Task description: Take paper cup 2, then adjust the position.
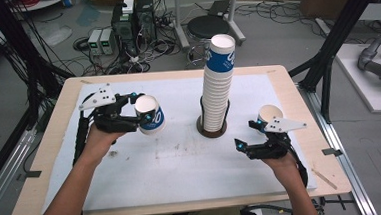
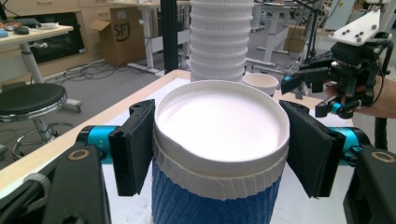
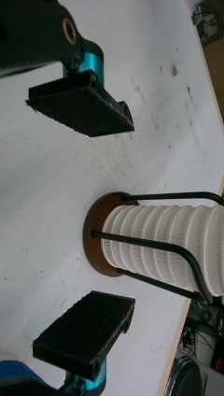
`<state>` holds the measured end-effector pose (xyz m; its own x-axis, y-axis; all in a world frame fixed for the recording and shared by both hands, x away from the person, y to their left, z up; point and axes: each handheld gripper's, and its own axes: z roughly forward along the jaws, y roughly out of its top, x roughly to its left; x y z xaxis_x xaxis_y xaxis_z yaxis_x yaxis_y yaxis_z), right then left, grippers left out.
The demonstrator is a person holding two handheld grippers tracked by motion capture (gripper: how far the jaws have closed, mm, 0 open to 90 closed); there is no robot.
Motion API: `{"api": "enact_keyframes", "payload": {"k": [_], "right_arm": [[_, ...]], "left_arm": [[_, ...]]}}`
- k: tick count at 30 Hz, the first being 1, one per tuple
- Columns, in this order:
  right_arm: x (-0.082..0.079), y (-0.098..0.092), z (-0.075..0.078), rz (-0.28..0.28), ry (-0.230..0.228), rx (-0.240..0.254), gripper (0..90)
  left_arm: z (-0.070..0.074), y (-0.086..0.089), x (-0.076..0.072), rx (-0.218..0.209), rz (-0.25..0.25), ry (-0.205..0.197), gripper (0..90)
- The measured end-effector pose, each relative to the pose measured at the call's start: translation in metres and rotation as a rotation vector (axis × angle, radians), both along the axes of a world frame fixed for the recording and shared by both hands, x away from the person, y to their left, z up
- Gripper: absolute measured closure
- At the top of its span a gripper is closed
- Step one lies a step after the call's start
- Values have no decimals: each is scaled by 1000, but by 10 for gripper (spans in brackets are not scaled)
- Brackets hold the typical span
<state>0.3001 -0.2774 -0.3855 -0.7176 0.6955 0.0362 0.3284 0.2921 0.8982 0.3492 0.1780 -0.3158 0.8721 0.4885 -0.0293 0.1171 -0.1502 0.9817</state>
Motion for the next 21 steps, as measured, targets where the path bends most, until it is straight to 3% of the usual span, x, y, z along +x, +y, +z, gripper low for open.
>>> {"api": "enact_keyframes", "payload": {"k": [12,21], "right_arm": [[-1,5,0,28,-10,24,145],[-2,26,2,116,-12,51,144]], "left_arm": [[-15,2,-8,-12,-2,9,305],[-28,-3,-24,-13,-23,-3,305]]}}
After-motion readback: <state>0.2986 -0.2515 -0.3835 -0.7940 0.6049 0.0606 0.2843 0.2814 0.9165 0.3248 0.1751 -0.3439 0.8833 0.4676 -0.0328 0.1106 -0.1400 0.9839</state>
